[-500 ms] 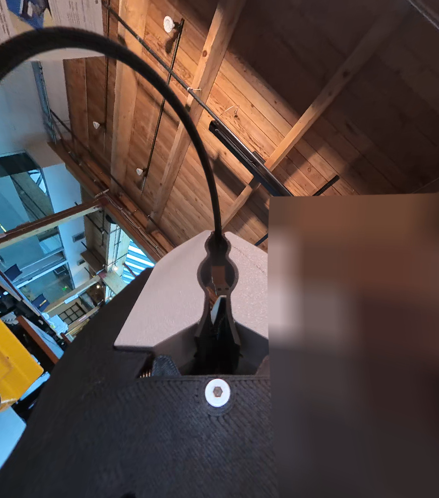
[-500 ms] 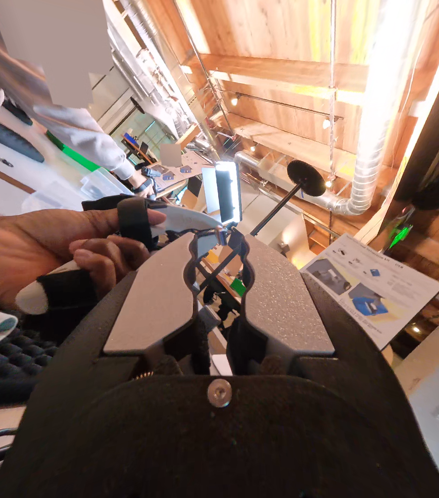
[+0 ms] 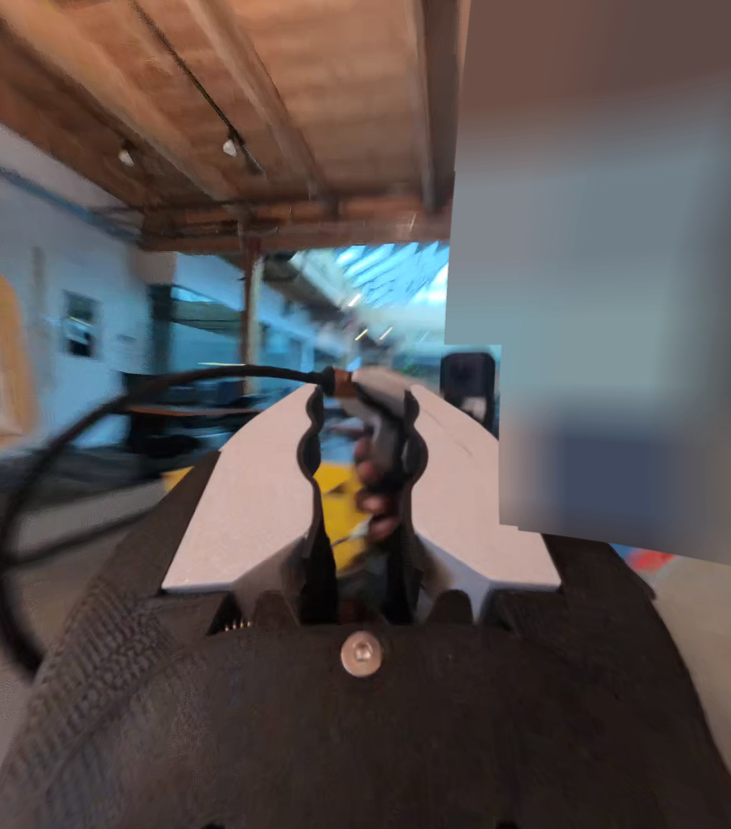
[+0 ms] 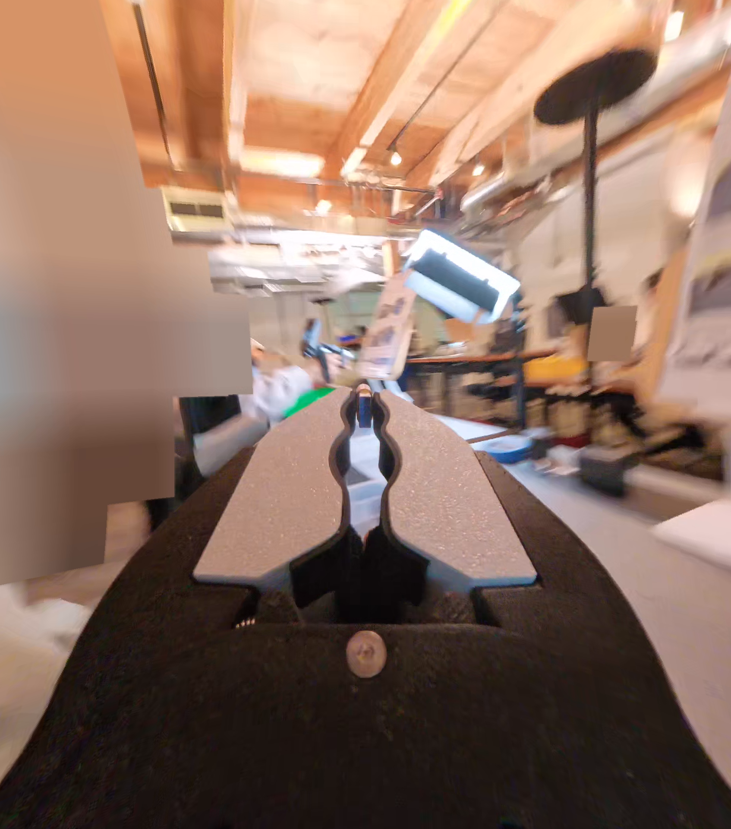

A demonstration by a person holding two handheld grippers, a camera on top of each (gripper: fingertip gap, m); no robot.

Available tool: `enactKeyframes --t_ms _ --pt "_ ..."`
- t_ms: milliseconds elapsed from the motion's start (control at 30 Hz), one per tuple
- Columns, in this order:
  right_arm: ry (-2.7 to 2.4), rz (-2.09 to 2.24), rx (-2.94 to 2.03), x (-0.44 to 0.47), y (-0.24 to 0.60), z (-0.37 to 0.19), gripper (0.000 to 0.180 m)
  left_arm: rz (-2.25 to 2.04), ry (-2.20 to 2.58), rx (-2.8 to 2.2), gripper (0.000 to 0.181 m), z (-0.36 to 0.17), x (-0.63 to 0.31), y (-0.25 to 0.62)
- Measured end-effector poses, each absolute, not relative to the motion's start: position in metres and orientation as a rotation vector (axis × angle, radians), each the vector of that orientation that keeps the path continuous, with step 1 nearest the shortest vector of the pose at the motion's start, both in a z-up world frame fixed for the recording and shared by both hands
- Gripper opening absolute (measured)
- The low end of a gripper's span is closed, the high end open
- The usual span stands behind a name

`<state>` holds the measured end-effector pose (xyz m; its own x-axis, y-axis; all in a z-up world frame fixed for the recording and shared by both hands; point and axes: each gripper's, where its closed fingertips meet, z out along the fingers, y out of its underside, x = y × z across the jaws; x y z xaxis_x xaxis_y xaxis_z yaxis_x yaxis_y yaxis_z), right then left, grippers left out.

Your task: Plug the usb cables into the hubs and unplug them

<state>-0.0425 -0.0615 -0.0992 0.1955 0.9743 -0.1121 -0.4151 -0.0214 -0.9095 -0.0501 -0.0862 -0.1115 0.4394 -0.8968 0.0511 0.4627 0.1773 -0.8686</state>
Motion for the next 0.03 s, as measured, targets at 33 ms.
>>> enactKeyframes --t_ms 33 --pt "-0.641 1.461 -1.08 -0.0385 -0.0568 -0.101 0.007 -0.791 0.65 -0.976 0.042 -0.1207 -0.0475 -0.0824"
